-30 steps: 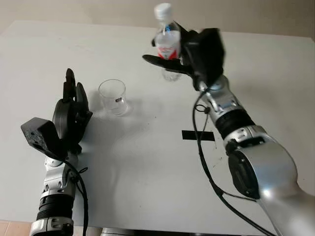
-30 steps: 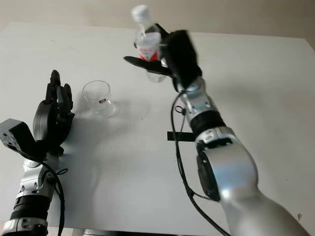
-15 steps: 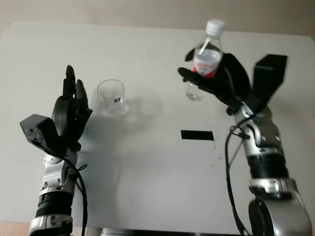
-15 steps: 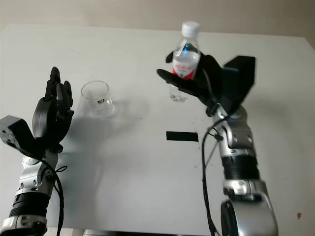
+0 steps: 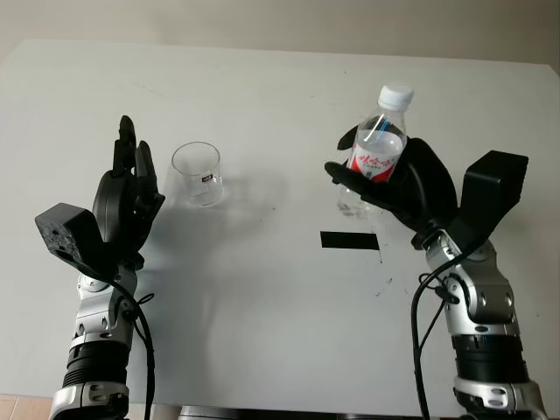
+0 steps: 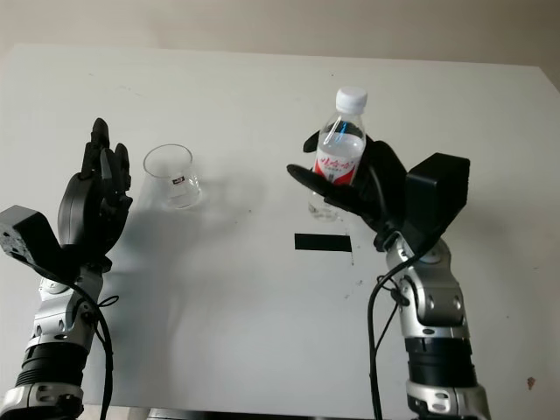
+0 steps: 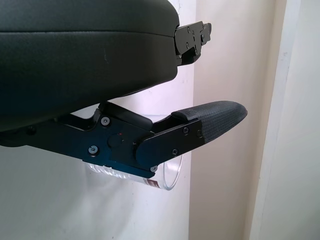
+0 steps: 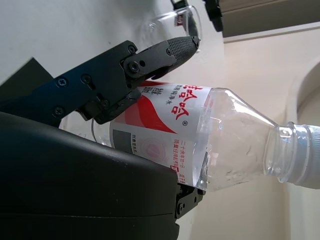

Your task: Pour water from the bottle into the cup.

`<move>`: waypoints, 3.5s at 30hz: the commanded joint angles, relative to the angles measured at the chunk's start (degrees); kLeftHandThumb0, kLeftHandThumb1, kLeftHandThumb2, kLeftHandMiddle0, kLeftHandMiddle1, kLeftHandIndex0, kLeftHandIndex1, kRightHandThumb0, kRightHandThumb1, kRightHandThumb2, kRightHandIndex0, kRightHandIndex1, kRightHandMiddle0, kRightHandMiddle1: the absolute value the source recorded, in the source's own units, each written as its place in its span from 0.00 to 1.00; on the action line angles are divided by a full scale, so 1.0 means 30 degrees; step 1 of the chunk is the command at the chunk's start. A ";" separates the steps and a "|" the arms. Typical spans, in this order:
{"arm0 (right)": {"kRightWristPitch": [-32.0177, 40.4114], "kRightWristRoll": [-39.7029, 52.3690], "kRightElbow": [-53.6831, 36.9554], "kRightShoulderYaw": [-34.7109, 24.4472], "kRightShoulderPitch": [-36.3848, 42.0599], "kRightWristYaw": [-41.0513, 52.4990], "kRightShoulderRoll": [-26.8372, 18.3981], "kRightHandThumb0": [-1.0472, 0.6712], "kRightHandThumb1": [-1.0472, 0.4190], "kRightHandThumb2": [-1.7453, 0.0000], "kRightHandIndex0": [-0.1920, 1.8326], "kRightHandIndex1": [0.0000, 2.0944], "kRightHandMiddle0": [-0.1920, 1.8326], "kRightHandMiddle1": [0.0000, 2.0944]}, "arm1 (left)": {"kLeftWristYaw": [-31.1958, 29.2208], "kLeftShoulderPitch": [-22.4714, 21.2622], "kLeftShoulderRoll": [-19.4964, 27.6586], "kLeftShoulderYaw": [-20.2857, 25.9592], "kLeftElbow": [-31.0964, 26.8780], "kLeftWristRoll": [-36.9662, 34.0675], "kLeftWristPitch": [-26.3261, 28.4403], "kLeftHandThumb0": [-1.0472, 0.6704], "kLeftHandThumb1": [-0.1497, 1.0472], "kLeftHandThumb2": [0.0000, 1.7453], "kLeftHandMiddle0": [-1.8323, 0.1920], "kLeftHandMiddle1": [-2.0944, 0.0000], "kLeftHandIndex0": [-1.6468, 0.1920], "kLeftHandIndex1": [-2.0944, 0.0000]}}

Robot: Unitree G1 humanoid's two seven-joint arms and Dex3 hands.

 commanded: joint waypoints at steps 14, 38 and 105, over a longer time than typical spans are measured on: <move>0.0717 -0.0284 -0.0272 0.0532 0.0606 -0.0268 -0.0012 0.45 0.00 0.85 0.67 1.00 0.57 1.00 | -0.0273 -0.0038 0.0240 0.0277 0.0087 -0.0068 -0.0255 0.18 1.00 0.43 1.00 1.00 1.00 1.00; -0.5253 -0.2846 0.3303 0.1186 0.1714 -0.0645 -0.0047 0.46 0.00 0.85 0.66 1.00 0.53 1.00 | -0.0436 -0.0081 0.0528 0.0309 0.0151 -0.0059 -0.0364 0.19 1.00 0.42 1.00 1.00 1.00 1.00; -1.2346 -0.2280 0.5854 -0.0683 0.2258 -0.0494 -0.0271 0.06 0.08 0.97 0.00 0.00 0.00 0.00 | -0.0338 -0.0341 0.0849 0.0169 0.0432 0.0060 -0.0161 0.19 1.00 0.43 1.00 1.00 1.00 1.00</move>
